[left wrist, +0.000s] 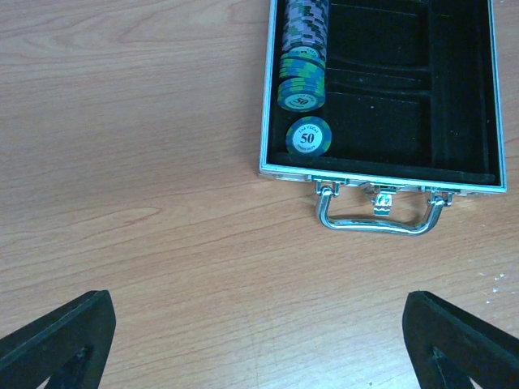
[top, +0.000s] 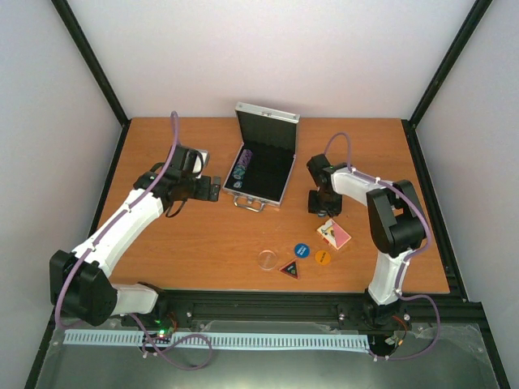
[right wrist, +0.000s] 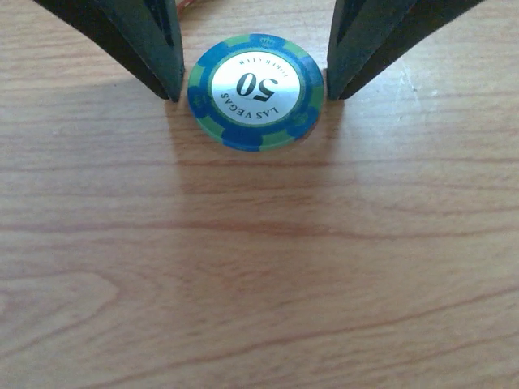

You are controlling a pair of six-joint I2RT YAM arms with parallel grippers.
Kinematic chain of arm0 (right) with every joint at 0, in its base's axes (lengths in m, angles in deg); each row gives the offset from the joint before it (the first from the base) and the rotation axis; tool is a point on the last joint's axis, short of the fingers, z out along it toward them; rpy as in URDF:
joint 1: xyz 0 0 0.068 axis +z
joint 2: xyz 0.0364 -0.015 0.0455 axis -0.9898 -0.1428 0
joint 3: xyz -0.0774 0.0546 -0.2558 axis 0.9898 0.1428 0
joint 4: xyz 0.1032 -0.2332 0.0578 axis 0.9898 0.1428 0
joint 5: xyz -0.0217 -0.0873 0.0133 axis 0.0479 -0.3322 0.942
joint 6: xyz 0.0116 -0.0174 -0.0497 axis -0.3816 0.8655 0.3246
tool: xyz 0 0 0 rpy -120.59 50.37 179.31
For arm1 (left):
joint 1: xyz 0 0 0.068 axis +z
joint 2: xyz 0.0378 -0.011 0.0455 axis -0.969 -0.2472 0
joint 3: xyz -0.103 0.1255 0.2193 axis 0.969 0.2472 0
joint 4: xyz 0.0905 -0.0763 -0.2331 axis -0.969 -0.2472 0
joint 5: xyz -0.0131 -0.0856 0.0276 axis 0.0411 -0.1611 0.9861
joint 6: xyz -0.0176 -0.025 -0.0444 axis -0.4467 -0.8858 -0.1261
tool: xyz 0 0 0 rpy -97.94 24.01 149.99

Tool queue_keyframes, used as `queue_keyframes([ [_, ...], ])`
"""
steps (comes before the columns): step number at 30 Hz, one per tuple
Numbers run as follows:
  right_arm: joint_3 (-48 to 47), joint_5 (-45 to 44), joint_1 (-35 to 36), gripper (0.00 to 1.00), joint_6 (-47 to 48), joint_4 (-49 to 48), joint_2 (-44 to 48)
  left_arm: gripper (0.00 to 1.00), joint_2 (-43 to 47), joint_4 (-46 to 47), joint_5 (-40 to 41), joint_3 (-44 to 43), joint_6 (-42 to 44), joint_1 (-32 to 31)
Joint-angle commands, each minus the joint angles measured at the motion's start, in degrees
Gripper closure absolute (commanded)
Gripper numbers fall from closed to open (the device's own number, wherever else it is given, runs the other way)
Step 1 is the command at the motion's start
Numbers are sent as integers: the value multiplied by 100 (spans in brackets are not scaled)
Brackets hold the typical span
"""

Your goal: Pack up texas hold em set

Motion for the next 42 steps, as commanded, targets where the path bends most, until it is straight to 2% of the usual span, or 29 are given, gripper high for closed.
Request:
queue_keyframes([
  [1,113,122,-34,56,-36,-35,-400,0,23,-8,-22,-18,-40,56],
  [13,-195,104,-29,66,72,230,-94,0,105,27,22,93,-75,56],
  [25,-661,266,14,67,106,426,199,0,80,101,-24,119,-83,56],
  [27,-647,185,23,64,86,448,176,0,96,96,-21,128,-84,55],
  [31,-615,112,17,52,48,466,75,0,111,85,-18,137,-91,56],
  [42,-565,210,-3,50,100,337,-559,0,147,21,6,106,-66,56],
])
